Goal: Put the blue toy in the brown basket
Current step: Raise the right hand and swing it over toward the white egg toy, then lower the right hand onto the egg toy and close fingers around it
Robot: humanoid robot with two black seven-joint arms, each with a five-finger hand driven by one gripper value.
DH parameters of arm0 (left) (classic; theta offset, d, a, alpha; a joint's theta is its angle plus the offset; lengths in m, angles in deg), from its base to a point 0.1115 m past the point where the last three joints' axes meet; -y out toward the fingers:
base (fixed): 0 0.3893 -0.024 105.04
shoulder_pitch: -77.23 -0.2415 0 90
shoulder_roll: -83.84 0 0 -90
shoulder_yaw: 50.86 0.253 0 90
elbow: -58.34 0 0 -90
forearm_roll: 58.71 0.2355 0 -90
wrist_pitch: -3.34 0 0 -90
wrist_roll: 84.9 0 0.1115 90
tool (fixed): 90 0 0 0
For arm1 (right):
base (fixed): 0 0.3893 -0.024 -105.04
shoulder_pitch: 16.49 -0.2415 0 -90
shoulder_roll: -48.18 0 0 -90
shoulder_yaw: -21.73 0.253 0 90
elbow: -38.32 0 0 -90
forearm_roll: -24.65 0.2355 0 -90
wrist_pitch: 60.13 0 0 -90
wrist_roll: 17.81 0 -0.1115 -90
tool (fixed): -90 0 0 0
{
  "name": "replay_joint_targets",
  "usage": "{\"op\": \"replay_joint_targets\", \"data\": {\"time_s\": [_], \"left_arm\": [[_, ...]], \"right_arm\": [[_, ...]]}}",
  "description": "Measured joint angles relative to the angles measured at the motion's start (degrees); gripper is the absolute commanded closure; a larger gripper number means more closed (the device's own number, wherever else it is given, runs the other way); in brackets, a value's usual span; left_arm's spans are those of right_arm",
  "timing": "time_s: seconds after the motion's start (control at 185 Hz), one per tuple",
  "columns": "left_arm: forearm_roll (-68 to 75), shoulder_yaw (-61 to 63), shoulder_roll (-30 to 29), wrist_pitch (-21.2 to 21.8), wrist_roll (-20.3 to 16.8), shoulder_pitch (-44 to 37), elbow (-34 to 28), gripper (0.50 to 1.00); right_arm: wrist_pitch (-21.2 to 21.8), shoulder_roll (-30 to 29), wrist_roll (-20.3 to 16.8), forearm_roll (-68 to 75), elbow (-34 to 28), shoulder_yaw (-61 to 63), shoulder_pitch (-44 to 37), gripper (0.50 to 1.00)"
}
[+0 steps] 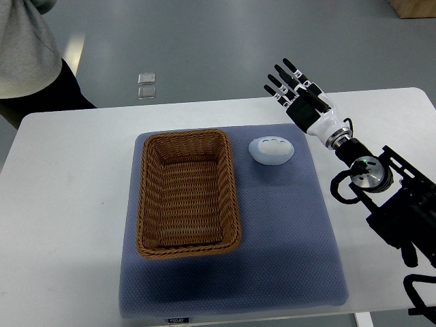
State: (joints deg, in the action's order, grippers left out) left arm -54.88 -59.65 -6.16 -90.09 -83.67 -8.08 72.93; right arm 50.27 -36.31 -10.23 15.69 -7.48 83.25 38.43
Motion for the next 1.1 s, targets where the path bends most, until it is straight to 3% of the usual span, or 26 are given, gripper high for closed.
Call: {"op": "replay_joint_targets", "data": {"time_s": [0.318,0.458,0.626,0.766,0.917,1.1], "left_arm": [[0.0,-0.2,0.0,0.0,0.0,0.0,0.0,0.5],[-0.1,-0.2,0.0,0.0,0.0,0.0,0.0,0.5],[-0.1,0.0,0.0,0.0,0.0,0.1,-0.1,0.5],[-0.1,0.0,0.0,0.0,0.0,0.1,0.1,0.5],[0.0,0.1,0.0,0.0,0.0,0.1,0.5,0.5],[0.0,0.0,0.0,0.0,0.0,0.1,0.4,0.5]], "right_arm": [[0.1,0.2,-0.4,-1.6,0.0,-0.7,-0.4,0.593],[-0.2,3.1,-1.4,-5.9,0.0,-4.0,-3.6,0.593],[-0.2,10.6,-4.7,-14.9,0.2,-16.5,-14.3,0.593],[0.3,16.3,-6.0,-26.0,0.2,-36.4,-27.9,0.593],[1.6,17.1,-7.0,-32.9,-0.3,-55.6,-41.4,0.593],[3.6,13.8,-9.8,-34.8,-2.2,-68.1,-49.1,0.593]]}}
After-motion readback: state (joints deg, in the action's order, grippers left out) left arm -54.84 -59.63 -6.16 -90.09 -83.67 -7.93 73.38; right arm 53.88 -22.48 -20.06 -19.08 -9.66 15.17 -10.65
